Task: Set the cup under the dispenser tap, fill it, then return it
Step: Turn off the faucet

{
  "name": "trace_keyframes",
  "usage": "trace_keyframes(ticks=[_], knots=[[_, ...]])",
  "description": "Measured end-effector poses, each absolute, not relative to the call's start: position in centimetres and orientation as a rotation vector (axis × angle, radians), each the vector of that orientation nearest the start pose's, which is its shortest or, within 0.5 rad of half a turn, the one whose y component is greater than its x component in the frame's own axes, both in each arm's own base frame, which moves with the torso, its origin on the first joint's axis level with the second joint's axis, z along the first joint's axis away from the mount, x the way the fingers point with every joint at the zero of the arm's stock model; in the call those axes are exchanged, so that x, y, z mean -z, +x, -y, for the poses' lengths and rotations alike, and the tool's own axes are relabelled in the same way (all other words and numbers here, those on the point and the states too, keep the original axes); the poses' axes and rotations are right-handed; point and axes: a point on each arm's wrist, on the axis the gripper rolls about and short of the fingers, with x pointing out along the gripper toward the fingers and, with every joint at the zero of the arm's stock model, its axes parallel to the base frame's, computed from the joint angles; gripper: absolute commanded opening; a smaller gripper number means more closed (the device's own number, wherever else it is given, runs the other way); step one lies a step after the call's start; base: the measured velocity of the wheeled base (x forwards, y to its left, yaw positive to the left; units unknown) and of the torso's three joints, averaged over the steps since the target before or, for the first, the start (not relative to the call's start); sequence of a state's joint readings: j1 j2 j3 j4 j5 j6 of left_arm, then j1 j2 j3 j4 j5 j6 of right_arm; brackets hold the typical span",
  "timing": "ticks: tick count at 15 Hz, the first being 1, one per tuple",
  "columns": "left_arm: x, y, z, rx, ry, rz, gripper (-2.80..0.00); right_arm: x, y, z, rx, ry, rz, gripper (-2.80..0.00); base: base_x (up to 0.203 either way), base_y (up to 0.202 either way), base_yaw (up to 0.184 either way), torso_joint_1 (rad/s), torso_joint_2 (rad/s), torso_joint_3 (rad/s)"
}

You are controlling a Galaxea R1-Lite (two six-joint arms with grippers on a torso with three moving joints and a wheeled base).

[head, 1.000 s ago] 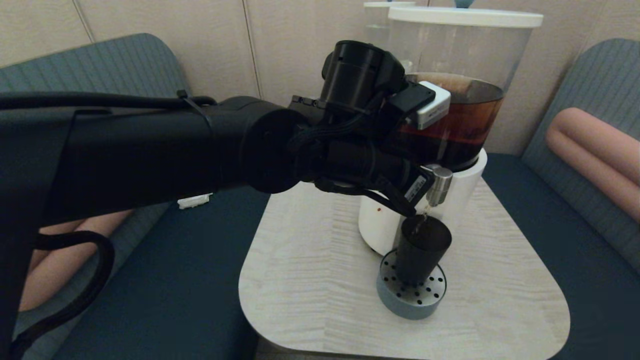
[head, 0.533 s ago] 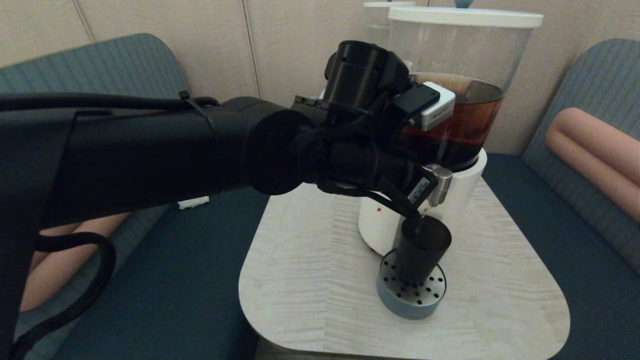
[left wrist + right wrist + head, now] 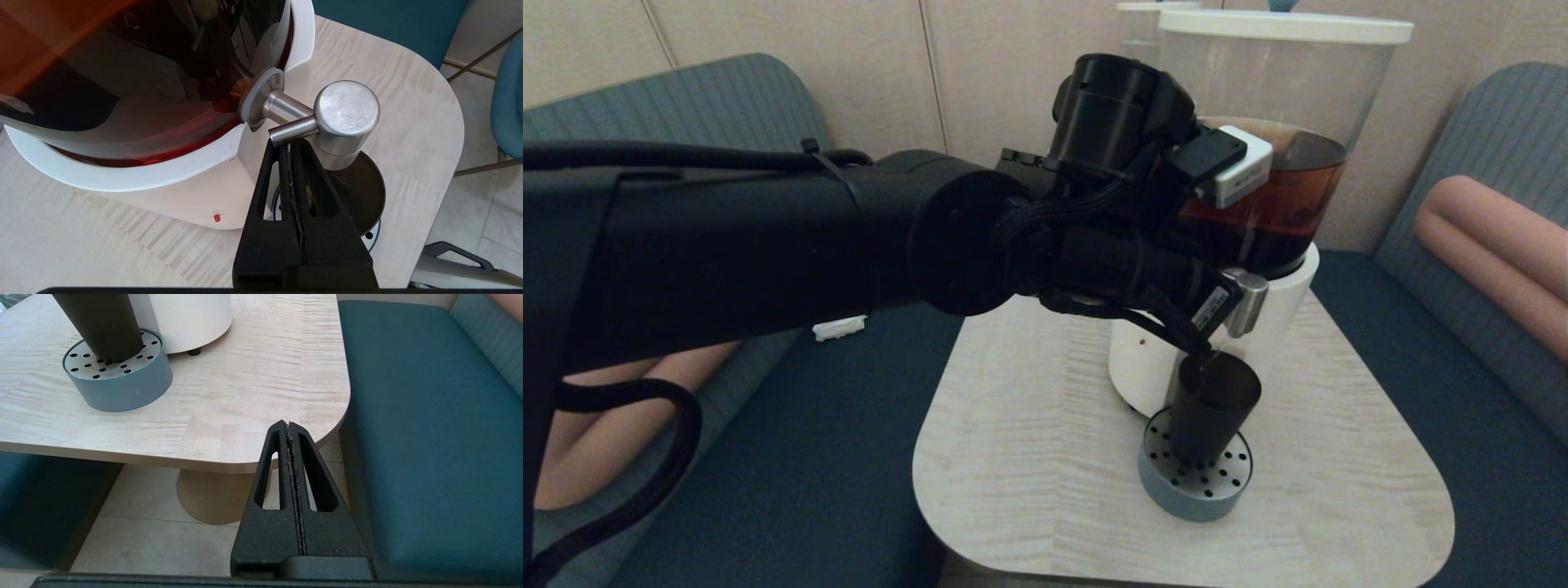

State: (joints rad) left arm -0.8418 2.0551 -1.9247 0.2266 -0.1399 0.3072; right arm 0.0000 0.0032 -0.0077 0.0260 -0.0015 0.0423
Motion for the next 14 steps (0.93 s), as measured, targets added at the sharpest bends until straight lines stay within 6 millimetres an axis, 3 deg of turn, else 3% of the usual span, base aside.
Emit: trace_keyframes(ticks=[8, 14], knots=[[-28.3, 27.1, 31.7, 1.034, 0.418, -0.184, -2.8, -7.5, -2.3, 0.0, 0.002, 0.043, -0.021, -2.8, 0.0, 0.0, 0.0, 0.0, 0.0, 0.0], [-28.2, 26.1, 30.7, 1.033, 0.437, -0.224, -2.8, -7.5, -2.3, 0.0, 0.002, 0.042, -0.021, -2.8, 0.0, 0.0, 0.0, 0.0, 0.0, 0.0]])
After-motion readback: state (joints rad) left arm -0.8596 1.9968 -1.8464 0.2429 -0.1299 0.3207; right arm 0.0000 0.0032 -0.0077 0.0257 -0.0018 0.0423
